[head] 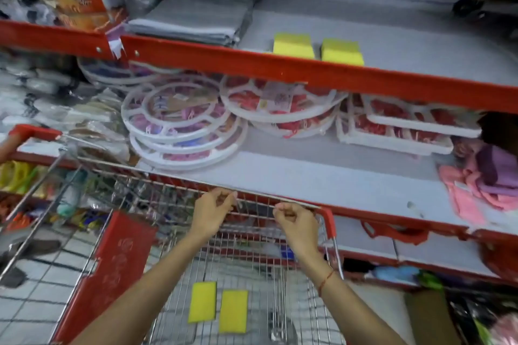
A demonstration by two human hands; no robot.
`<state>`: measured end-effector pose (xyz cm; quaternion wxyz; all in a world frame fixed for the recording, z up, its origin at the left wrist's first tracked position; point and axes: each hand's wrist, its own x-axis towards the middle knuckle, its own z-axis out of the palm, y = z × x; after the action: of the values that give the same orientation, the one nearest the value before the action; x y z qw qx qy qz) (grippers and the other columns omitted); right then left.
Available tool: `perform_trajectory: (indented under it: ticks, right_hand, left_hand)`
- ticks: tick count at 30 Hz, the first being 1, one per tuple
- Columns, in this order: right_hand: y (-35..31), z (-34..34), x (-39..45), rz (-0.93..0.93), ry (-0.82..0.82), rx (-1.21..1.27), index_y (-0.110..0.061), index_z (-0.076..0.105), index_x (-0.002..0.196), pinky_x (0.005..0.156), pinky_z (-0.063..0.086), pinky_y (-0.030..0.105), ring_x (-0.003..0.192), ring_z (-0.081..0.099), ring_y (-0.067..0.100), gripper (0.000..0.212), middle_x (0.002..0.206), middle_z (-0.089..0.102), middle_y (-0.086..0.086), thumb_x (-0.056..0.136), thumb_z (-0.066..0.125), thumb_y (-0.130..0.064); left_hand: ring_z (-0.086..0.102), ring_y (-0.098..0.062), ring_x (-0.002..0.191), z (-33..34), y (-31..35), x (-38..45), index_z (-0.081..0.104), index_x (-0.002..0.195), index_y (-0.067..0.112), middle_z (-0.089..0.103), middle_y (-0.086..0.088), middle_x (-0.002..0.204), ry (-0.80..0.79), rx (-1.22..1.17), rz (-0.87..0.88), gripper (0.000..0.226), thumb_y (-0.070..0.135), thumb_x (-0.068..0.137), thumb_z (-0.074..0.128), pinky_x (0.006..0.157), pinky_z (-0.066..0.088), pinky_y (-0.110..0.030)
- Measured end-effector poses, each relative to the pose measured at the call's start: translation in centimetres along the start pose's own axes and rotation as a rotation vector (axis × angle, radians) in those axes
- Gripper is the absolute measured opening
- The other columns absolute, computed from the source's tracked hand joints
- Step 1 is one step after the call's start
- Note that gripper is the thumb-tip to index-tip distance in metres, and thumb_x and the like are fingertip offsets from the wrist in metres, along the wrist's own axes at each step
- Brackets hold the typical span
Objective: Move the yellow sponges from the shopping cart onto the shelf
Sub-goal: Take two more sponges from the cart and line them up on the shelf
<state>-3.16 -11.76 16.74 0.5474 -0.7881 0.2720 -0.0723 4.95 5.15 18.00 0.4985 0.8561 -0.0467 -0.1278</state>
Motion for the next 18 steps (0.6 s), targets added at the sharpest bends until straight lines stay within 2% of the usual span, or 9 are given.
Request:
perform_trajectory:
  ticks: [2,6,9,10,12,13,14,16,18]
  right_hand:
    - [3.1,1.7,-0.8,0.089,-0.046,-0.065,-0.008,0.072,0.097,0.08,0.052,0.022,0.082,0.064,0.013,0.014,0.094,0.074,0.005,0.087,0.065,-0.011]
    - [8.8,4.6,-2.4,0.306,-0.11,-0.13,-0.004,0.074,0.095,0.072,0.048,0.01,0.075,0.062,0.013,0.015,0.094,0.074,0.008,0.086,0.063,-0.008]
    - [13.0,7.0,-3.2,0.511,-0.156,-0.14,-0.005,0.075,0.089,0.084,0.058,0.036,0.087,0.069,0.028,0.012,0.096,0.075,0.013,0.083,0.066,-0.011]
    - [14.3,7.8,-3.4,0.553,-0.169,-0.182,-0.009,0.075,0.087,0.084,0.057,0.035,0.088,0.069,0.027,0.011,0.094,0.074,0.011,0.082,0.066,-0.014]
    - [17.1,9.1,-3.7,0.602,-0.233,-0.316,-0.01,0.075,0.088,0.079,0.054,0.028,0.088,0.068,0.023,0.016,0.094,0.074,0.007,0.082,0.064,-0.019]
    - [18.3,9.7,-3.9,0.621,-0.274,-0.359,-0.008,0.076,0.088,0.078,0.053,0.029,0.087,0.068,0.023,0.019,0.093,0.074,0.008,0.083,0.062,-0.02]
    - [19.5,10.3,-4.2,0.64,-0.312,-0.384,-0.006,0.074,0.084,0.077,0.054,0.031,0.081,0.066,0.022,0.02,0.088,0.071,0.009,0.084,0.061,-0.02]
    - [21.6,11.5,-4.7,0.671,-0.349,-0.414,-0.014,0.065,0.071,0.075,0.051,0.03,0.071,0.058,0.017,0.016,0.079,0.063,0.004,0.085,0.061,-0.022]
    - [22.8,12.3,-4.9,0.715,-0.336,-0.327,-0.013,0.068,0.087,0.079,0.047,0.027,0.085,0.063,0.019,0.009,0.092,0.064,0.005,0.083,0.065,-0.021]
  left_hand:
    - [0.07,-0.028,0.087,0.8,-3.8,-0.7,0.072,0.092,0.001,0.076,-0.015,0.091,-0.02,0.03,-0.116,0.029,0.026,0.094,0.058,0.086,0.056,-0.042]
    - [0.066,-0.025,0.078,2.4,-11.2,-2.1,0.073,0.095,-0.002,0.075,-0.017,0.087,-0.053,0.093,-0.299,0.027,0.022,0.092,0.061,0.065,0.051,-0.029]
    - [0.068,-0.025,0.071,3.7,-16.9,-3.1,0.075,0.079,-0.005,0.075,-0.024,0.081,-0.1,0.004,-0.539,0.024,0.017,0.074,0.081,0.065,0.054,-0.031]
    - [0.07,-0.026,0.072,4.3,-19.0,-3.4,0.074,0.077,-0.005,0.075,-0.023,0.08,-0.092,0.021,-0.583,0.026,0.016,0.067,0.086,0.065,0.054,-0.029]
    - [0.07,-0.031,0.093,5.7,-22.5,-4.2,0.07,0.097,-0.005,0.074,-0.023,0.099,-0.091,0.137,-0.694,0.03,0.018,0.079,0.077,0.078,0.052,-0.034]
    - [0.068,-0.033,0.102,6.1,-23.8,-4.7,0.067,0.107,-0.005,0.072,-0.023,0.109,-0.103,0.266,-0.711,0.036,0.023,0.085,0.071,0.084,0.051,-0.036]
    - [0.065,-0.033,0.107,6.6,-25.0,-4.9,0.063,0.113,-0.006,0.069,-0.024,0.115,-0.111,0.334,-0.745,0.043,0.028,0.087,0.068,0.086,0.05,-0.037]
    - [0.061,-0.036,0.113,7.5,-27.2,-5.1,0.059,0.116,-0.01,0.064,-0.027,0.12,-0.135,0.354,-0.838,0.054,0.034,0.085,0.068,0.09,0.05,-0.04]
    - [0.058,-0.039,0.116,8.1,-28.5,-4.9,0.058,0.118,-0.011,0.061,-0.029,0.123,-0.15,0.324,-0.884,0.06,0.036,0.083,0.071,0.094,0.05,-0.043]
